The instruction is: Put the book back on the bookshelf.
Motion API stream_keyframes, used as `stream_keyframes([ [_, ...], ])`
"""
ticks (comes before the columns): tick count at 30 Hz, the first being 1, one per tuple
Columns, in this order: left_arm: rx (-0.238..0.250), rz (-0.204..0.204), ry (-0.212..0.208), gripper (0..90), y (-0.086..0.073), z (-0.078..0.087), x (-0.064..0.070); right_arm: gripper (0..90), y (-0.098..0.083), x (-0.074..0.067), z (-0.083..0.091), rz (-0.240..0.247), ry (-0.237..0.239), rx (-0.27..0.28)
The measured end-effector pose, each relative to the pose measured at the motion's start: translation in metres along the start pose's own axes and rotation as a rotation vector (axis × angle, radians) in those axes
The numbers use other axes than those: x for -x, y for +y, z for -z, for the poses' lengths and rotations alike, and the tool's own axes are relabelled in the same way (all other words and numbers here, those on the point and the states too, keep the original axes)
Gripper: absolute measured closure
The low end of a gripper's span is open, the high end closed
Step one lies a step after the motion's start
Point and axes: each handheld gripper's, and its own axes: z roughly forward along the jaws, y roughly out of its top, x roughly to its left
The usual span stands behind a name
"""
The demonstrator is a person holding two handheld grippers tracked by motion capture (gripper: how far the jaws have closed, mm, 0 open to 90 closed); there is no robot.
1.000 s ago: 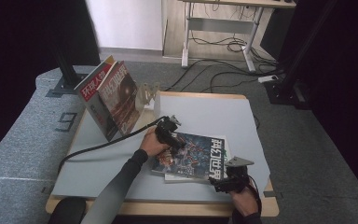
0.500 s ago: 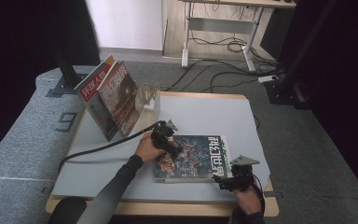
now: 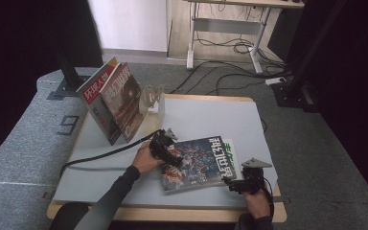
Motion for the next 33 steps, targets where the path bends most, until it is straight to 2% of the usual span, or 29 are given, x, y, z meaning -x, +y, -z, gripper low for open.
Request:
stream_keyframes([
  [14, -0.002, -0.031, -0.031, 0.0, -0.021, 0.015, 0.016, 0.0, 0.003, 0.012, -0.003, -0.023, -0.062, 0.026],
  [33, 0.063, -0.037, -0.054, 0.0, -0.052, 0.03, 0.033, 0.0, 0.011, 0.023, -0.014, -0.052, -0.061, 0.032],
])
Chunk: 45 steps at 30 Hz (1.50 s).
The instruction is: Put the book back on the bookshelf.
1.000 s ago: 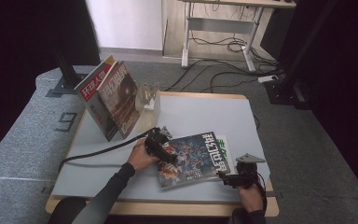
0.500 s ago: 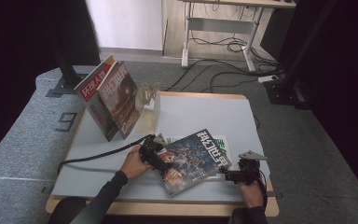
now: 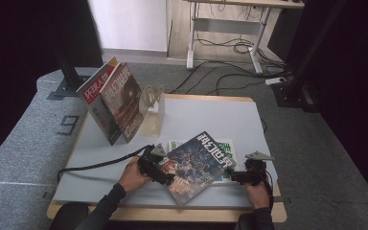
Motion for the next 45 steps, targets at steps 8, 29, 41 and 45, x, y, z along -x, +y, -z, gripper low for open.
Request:
stream_keyframes([
  [8, 0.029, -0.004, -0.013, 0.0, -0.013, 0.008, 0.01, 0.0, 0.01, 0.003, -0.01, 0.008, -0.001, -0.01],
  [29, 0.033, -0.047, -0.024, 3.8, -0.039, 0.018, 0.018, 4.3, 0.02, 0.008, -0.024, -0.003, 0.005, -0.013],
  [41, 0.072, -0.035, -0.007, 30.7, -0.056, 0.038, 0.008, 4.8, 0.018, 0.002, -0.018, 0.018, 0.018, -0.02],
  [45, 0.075, -0.052, -0.025, 39.5, -0.057, 0.037, 0.009, 4.8, 0.019, 0.0, -0.017, 0.026, 0.026, -0.017],
])
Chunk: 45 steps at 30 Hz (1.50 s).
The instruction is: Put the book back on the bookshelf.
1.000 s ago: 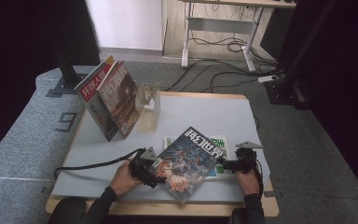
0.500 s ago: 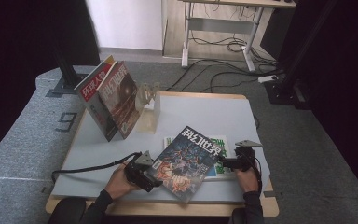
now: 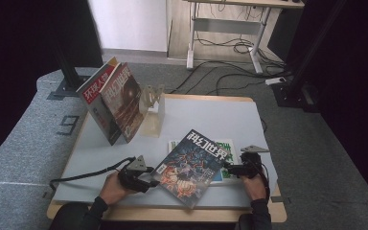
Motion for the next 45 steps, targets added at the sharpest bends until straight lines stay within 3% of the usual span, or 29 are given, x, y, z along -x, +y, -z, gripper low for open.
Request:
stream_keyframes([
  [4, 0.001, 0.007, -0.009, 42.0, 0.0, 0.002, -0.002, 4.8, 0.001, -0.001, 0.001, 0.006, 0.004, -0.002],
  [7, 0.007, 0.015, -0.016, 49.6, -0.002, 0.005, -0.005, 5.0, 0.0, 0.0, 0.002, 0.005, 0.006, -0.004],
  [10, 0.025, 0.052, -0.042, 55.9, -0.004, 0.008, -0.01, 5.0, 0.0, 0.0, 0.002, 0.002, 0.006, -0.003],
  [19, 0.027, 0.058, -0.043, 56.2, -0.004, 0.006, -0.011, 5.3, 0.001, -0.001, 0.002, 0.009, 0.014, -0.002],
  [26, 0.057, 0.114, -0.058, 56.8, -0.001, -0.003, -0.013, 5.3, 0.001, 0.001, 0.004, 0.0, 0.017, 0.001],
  [45, 0.061, 0.077, -0.036, 56.8, 0.015, -0.018, -0.012, 0.9, 0.003, 0.008, 0.002, -0.033, 0.038, -0.005],
])
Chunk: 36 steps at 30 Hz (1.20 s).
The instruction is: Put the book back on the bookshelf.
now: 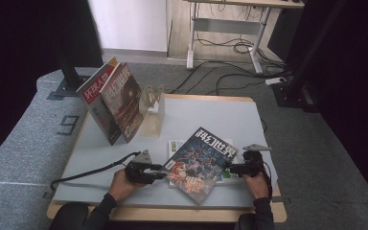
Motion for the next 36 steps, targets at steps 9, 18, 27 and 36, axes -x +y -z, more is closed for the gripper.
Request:
stream_keyframes([
  [9, 0.011, 0.001, -0.001, 57.1, 0.004, -0.006, -0.004, 0.0, 0.003, 0.011, -0.011, -0.047, 0.048, 0.0],
  [18, 0.009, -0.013, 0.013, 56.8, 0.009, -0.011, -0.005, 0.0, 0.007, 0.026, -0.021, -0.112, 0.1, -0.001],
  [27, 0.016, 0.002, 0.012, 56.1, 0.011, -0.014, -0.007, 0.0, 0.015, 0.027, -0.027, -0.118, 0.104, -0.016],
  [36, 0.013, 0.003, 0.01, 55.6, 0.012, -0.015, -0.007, 12.2, 0.024, 0.026, -0.014, -0.183, 0.137, 0.029],
])
